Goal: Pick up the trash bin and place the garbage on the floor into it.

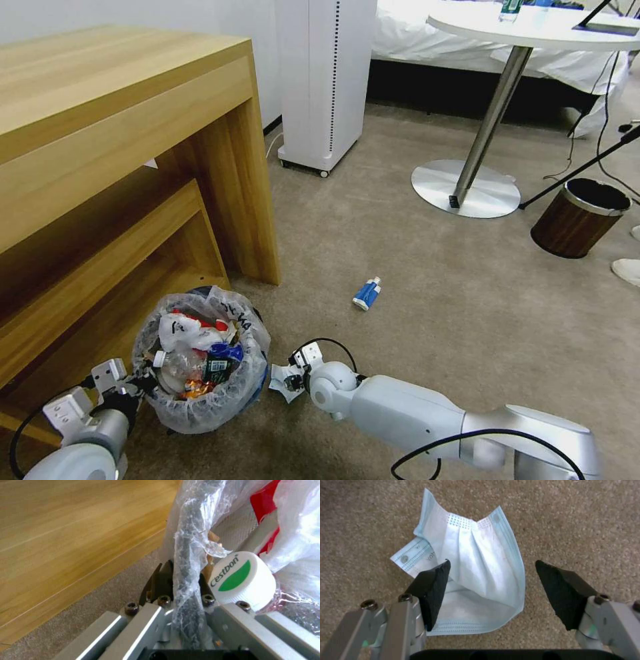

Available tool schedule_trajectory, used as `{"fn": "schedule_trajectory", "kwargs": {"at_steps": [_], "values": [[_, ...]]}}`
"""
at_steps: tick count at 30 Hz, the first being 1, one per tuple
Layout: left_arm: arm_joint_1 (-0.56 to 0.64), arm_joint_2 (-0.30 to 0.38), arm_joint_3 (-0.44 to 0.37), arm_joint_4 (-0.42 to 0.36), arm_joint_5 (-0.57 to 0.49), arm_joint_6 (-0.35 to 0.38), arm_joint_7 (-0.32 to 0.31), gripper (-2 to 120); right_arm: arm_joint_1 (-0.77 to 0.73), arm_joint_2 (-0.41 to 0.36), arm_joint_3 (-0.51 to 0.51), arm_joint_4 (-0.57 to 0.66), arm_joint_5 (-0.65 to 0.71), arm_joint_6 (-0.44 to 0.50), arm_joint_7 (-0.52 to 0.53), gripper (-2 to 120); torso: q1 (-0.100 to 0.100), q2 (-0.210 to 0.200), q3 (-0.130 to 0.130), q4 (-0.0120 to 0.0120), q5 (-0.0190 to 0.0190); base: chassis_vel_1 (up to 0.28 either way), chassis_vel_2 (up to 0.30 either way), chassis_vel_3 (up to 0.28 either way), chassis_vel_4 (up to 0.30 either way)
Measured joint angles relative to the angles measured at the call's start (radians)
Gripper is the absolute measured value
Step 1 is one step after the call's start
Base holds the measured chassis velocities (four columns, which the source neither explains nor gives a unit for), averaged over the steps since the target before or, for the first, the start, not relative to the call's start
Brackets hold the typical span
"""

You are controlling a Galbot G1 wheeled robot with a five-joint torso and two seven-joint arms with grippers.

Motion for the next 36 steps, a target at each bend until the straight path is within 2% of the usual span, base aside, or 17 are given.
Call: {"fn": "schedule_trajectory", "kwargs": {"at_steps": [2,5,6,9,14,18,26,32,35,36], "values": [[0.002,0.001,0.000,-0.003,-0.002,0.001,-0.001,1,-0.001,0.002,-0.002,-0.005,-0.003,0.001,0.000,67,0.000,0.000,0.000,0.0000,0.0000,0.000,0.000,0.000,0.000],[0.006,0.001,0.000,-0.009,-0.005,0.001,-0.002,1,-0.004,0.007,-0.010,-0.018,-0.011,0.006,-0.003,57,0.000,0.000,0.000,0.0000,0.0000,0.000,0.000,0.000,0.000],[0.006,0.001,0.000,-0.009,-0.005,0.001,-0.002,1,-0.004,0.007,-0.010,-0.018,-0.011,0.006,-0.003,57,0.000,0.000,0.000,0.0000,0.0000,0.000,0.000,0.000,0.000],[0.006,0.002,0.000,-0.012,-0.010,0.002,-0.002,1,-0.004,0.008,-0.022,-0.024,-0.022,0.014,-0.007,40,0.000,0.000,0.000,0.0000,0.0000,0.000,0.000,0.000,0.000],[0.006,0.003,-0.001,-0.013,-0.012,0.002,-0.003,1,-0.003,0.008,-0.026,-0.027,-0.025,0.016,-0.009,28,0.000,0.000,0.000,0.0000,0.0000,0.000,0.000,0.000,0.000],[0.003,0.004,-0.001,-0.012,-0.013,0.002,-0.003,1,0.000,0.012,-0.032,-0.037,-0.035,0.023,-0.019,11,0.000,0.000,0.000,0.0000,0.0000,0.000,0.000,0.000,0.000],[-0.001,0.005,-0.003,-0.002,-0.015,0.001,-0.003,1,0.001,-0.007,-0.024,-0.011,-0.042,0.030,-0.036,2,0.000,0.000,0.000,0.0000,0.0000,0.000,0.000,0.000,0.000],[-0.008,0.003,-0.001,0.013,-0.014,0.000,-0.003,1,0.001,-0.062,0.002,0.075,-0.039,0.042,-0.043,0,0.000,0.000,0.000,0.0000,0.0000,0.000,0.000,0.000,0.000],[-0.014,0.002,0.001,0.025,-0.012,-0.001,-0.003,1,0.001,-0.132,0.017,0.151,-0.036,0.050,-0.042,0,0.000,0.000,0.000,0.0001,0.0001,0.000,0.000,0.000,0.000],[-0.014,0.002,0.001,0.025,-0.012,-0.001,-0.003,1,0.001,-0.132,0.017,0.151,-0.036,0.050,-0.042,0,0.000,0.000,0.000,0.0001,0.0001,0.000,0.000,0.000,0.000]]}}
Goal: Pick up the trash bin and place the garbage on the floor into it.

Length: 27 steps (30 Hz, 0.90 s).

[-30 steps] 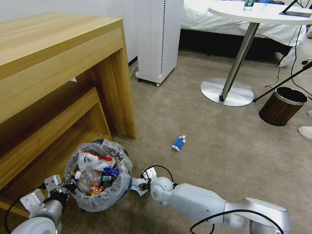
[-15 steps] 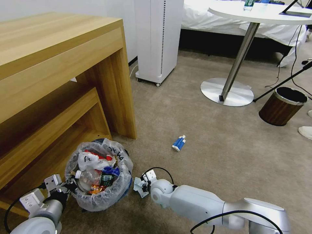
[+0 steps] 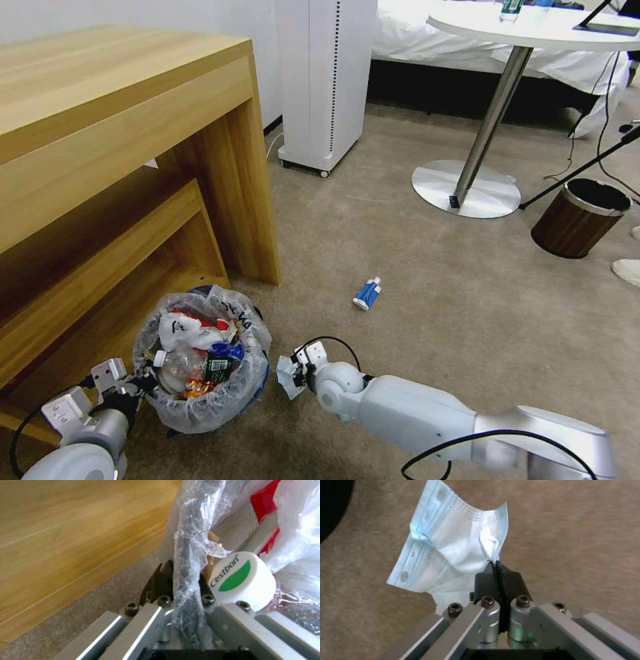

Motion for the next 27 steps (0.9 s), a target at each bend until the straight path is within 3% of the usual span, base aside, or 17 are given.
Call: {"fn": "schedule_trajectory", "kwargs": {"at_steps": [2,8,10,14,21,27], "values": [[0.000,0.000,-0.001,0.005,0.000,-0.001,0.000,1,0.000,-0.088,0.021,0.091,-0.010,0.015,0.000,0,0.000,0.000,0.000,-0.0002,0.0001,0.000,0.000,0.000,0.000],[0.002,0.000,-0.005,0.006,0.000,-0.001,0.000,1,0.003,-0.201,0.042,0.255,-0.060,0.078,-0.026,0,0.000,0.000,0.000,-0.0004,0.0000,0.000,0.000,0.000,0.000],[0.005,0.006,-0.009,0.001,-0.006,-0.001,-0.001,1,0.009,-0.296,0.085,0.419,-0.102,0.169,-0.095,0,0.000,0.000,0.000,-0.0002,-0.0002,0.000,0.000,0.000,0.000],[0.008,0.011,-0.010,-0.008,-0.012,0.004,-0.006,1,0.024,-0.358,0.121,0.542,-0.138,0.255,-0.185,0,0.000,0.000,0.000,-0.0004,-0.0002,0.000,0.000,0.000,0.000],[0.016,0.006,-0.007,-0.027,-0.012,0.009,-0.009,1,0.098,-0.375,0.120,0.675,-0.134,0.337,-0.298,0,0.000,0.000,0.000,-0.0002,-0.0001,0.000,0.000,0.000,0.000],[0.030,-0.002,-0.007,-0.058,-0.010,0.011,-0.011,1,0.256,-0.297,0.015,0.691,-0.064,0.320,-0.341,0,0.000,0.000,0.000,0.0000,-0.0003,0.000,0.000,0.000,0.000]]}}
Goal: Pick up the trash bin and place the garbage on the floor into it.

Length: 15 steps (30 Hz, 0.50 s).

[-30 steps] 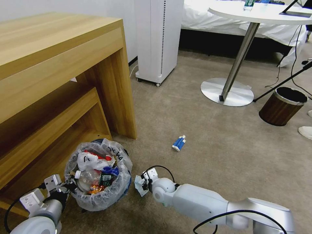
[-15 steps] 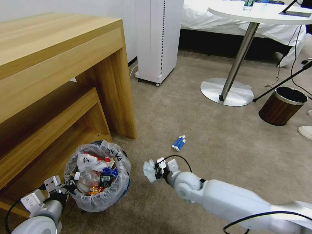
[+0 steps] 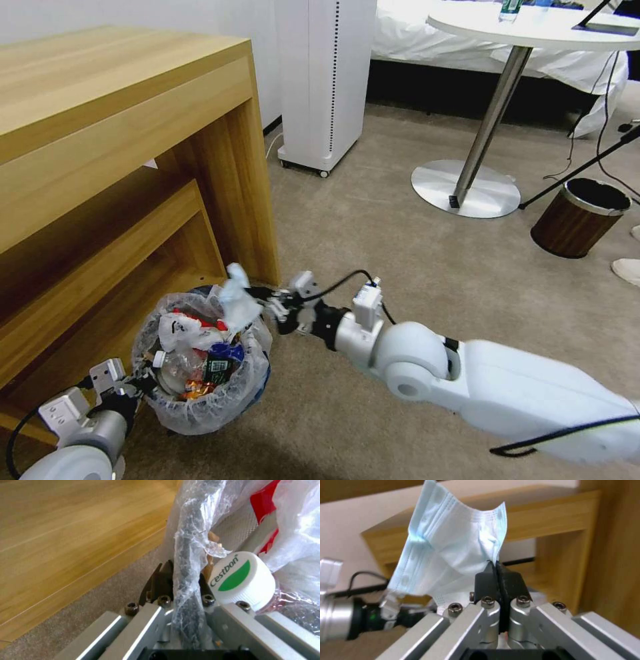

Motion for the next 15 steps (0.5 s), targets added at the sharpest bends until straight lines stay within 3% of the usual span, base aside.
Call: {"fn": "schedule_trajectory", "kwargs": {"at_steps": [7,15], "values": [[0.013,-0.017,0.002,-0.027,0.007,0.001,0.000,1,0.100,0.091,-0.169,-0.091,0.072,-0.039,0.027,0,0.000,0.000,0.000,0.0000,0.0000,0.000,0.000,0.000,0.000],[0.023,-0.026,0.001,-0.042,0.008,0.001,0.001,1,0.116,0.199,-0.222,-0.222,0.092,-0.075,0.087,0,0.000,0.000,0.000,0.0000,0.0000,0.000,0.000,0.000,0.000]]}}
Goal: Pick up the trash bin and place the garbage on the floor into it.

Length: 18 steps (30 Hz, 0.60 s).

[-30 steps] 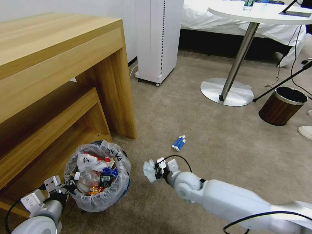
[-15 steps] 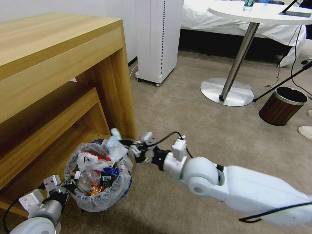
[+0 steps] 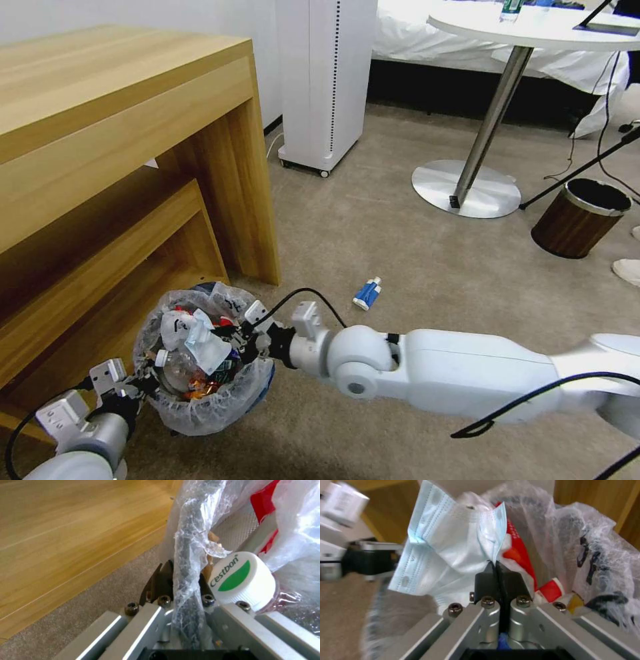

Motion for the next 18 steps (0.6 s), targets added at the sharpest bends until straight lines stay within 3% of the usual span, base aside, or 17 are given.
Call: {"fn": "schedule_trajectory", "kwargs": {"at_steps": [18], "values": [[-0.007,0.003,0.001,0.010,-0.003,-0.003,0.001,1,-0.024,0.053,-0.001,-0.075,0.014,-0.057,0.072,2,0.000,0.000,0.000,-0.0002,0.0001,0.000,0.000,0.000,0.000]]}}
